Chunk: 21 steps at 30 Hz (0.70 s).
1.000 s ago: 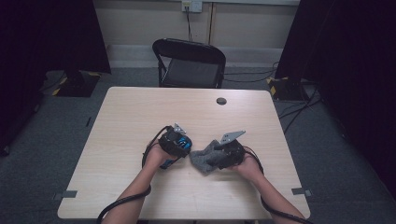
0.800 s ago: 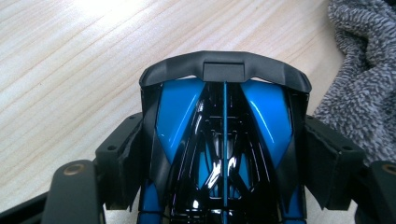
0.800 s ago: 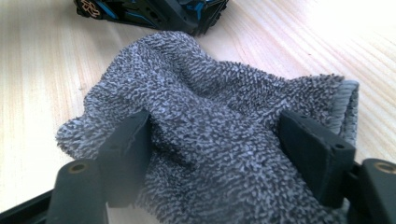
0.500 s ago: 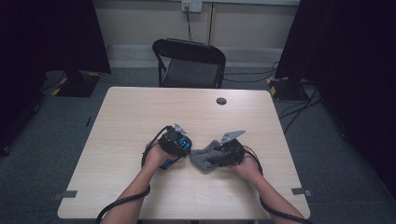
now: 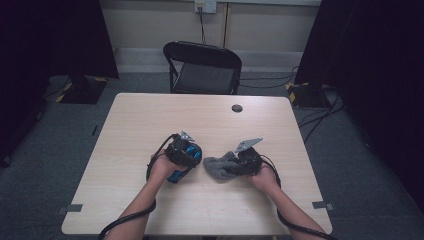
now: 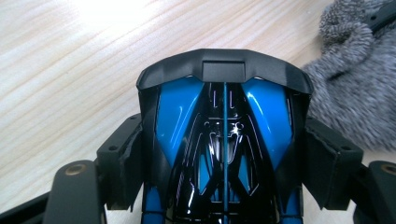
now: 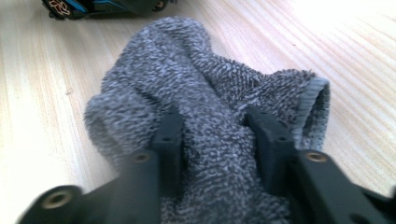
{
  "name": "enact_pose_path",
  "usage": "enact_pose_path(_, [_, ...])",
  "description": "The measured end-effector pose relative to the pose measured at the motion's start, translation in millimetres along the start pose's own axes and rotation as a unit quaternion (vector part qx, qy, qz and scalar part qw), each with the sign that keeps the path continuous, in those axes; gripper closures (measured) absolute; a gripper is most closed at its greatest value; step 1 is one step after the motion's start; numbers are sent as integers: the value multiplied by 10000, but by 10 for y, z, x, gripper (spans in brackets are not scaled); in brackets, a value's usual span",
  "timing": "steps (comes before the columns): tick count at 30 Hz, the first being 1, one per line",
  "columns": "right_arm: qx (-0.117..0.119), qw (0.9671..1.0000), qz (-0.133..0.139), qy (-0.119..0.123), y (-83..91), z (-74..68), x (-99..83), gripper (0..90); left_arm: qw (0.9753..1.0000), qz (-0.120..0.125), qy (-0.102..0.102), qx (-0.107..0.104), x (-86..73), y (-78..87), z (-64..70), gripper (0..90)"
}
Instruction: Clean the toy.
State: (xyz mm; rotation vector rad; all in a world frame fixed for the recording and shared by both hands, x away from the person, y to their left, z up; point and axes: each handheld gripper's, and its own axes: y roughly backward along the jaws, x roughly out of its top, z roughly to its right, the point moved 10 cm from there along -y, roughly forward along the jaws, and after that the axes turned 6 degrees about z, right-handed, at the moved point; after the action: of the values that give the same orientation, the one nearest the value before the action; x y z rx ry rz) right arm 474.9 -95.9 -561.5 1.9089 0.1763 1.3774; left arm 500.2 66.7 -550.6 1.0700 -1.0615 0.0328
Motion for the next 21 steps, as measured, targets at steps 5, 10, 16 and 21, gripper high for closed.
enact_pose_path(5, [76,9998,-20,-181,3,16,11,713,9998,185,62,-95,42,103,13,257])
enact_pose_path(10, [86,9994,-55,-315,26,33,54,748,9994,279,98,-172,99,205,30,257])
enact_pose_path(16, [-138,9988,111,-451,183,150,222,754,9984,498,9,-285,253,343,122,257])
enact_pose_path(21, [-319,9965,332,-702,346,318,437,759,9973,576,-142,-442,362,373,282,257])
